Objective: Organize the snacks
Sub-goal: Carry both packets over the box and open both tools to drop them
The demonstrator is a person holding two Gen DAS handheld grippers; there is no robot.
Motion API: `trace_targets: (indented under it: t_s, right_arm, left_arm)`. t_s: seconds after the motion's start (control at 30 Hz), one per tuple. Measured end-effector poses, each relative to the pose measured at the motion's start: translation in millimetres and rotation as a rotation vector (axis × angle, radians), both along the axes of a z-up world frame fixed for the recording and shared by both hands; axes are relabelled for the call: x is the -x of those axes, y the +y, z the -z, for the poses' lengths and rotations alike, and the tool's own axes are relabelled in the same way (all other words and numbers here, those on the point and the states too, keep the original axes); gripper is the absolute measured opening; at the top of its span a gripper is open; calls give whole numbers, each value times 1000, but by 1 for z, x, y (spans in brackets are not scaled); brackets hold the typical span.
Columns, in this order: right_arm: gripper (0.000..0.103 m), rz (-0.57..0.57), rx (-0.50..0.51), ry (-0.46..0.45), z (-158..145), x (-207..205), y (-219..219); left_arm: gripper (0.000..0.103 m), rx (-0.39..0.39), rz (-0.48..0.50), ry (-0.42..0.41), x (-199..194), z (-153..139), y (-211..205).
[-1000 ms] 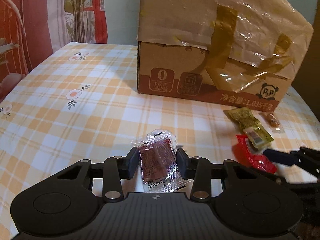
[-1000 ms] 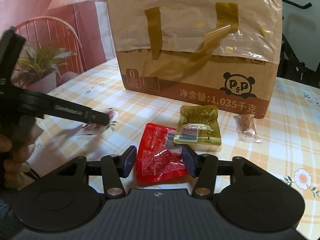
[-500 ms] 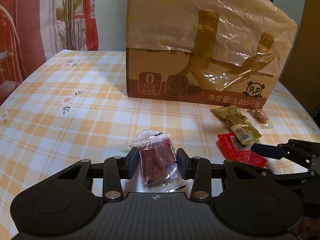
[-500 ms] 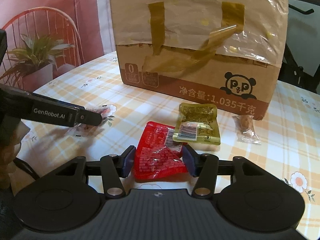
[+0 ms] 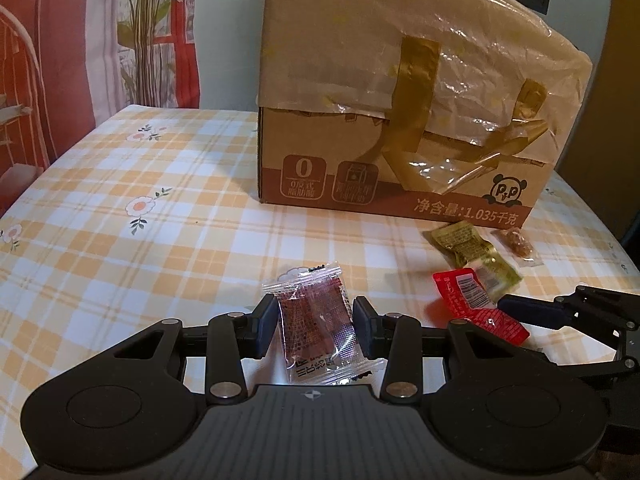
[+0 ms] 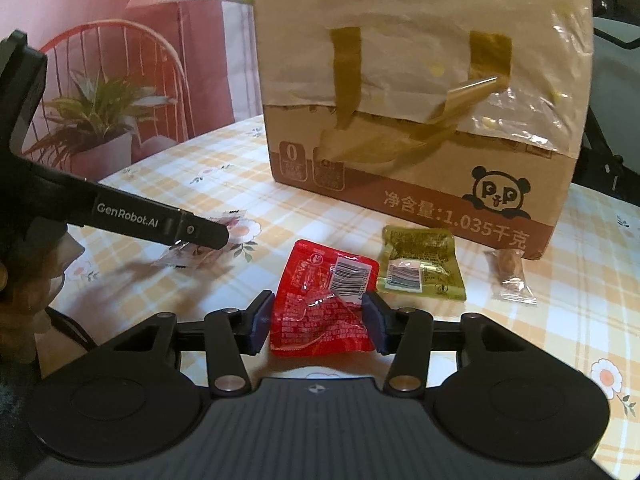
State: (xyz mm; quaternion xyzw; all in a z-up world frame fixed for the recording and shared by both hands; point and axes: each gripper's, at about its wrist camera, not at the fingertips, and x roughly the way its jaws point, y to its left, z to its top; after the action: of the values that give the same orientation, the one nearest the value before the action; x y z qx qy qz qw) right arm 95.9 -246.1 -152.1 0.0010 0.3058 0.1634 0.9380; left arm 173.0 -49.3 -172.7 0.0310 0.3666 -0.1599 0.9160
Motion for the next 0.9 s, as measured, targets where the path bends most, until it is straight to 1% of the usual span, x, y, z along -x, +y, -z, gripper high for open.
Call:
trace_targets:
  t_s: [0.13, 0.37, 0.5, 0.6, 0.7, 0.9]
  right_arm:
    - [51, -2, -4, -12, -1, 3, 0]
    - [51, 15, -10, -29, -8, 6, -2]
    - [51, 3, -10, -57, -20, 7, 0]
    - [51, -4, -7, -91, -34, 7, 2]
    - [51, -7, -2, -138, -52, 5, 1]
    - [51, 1, 0, -260, -102, -10, -7]
  left_arm:
    - [43, 1, 8, -16, 2, -5, -1]
    - [43, 40, -4, -114, 4, -35, 10]
    - [43, 47, 5, -160, 1, -52, 10]
    - [43, 50, 27, -212, 0, -70, 8]
    - [43, 64, 57, -280, -4, -95, 4]
    - [43, 111, 110, -373, -22, -145, -9]
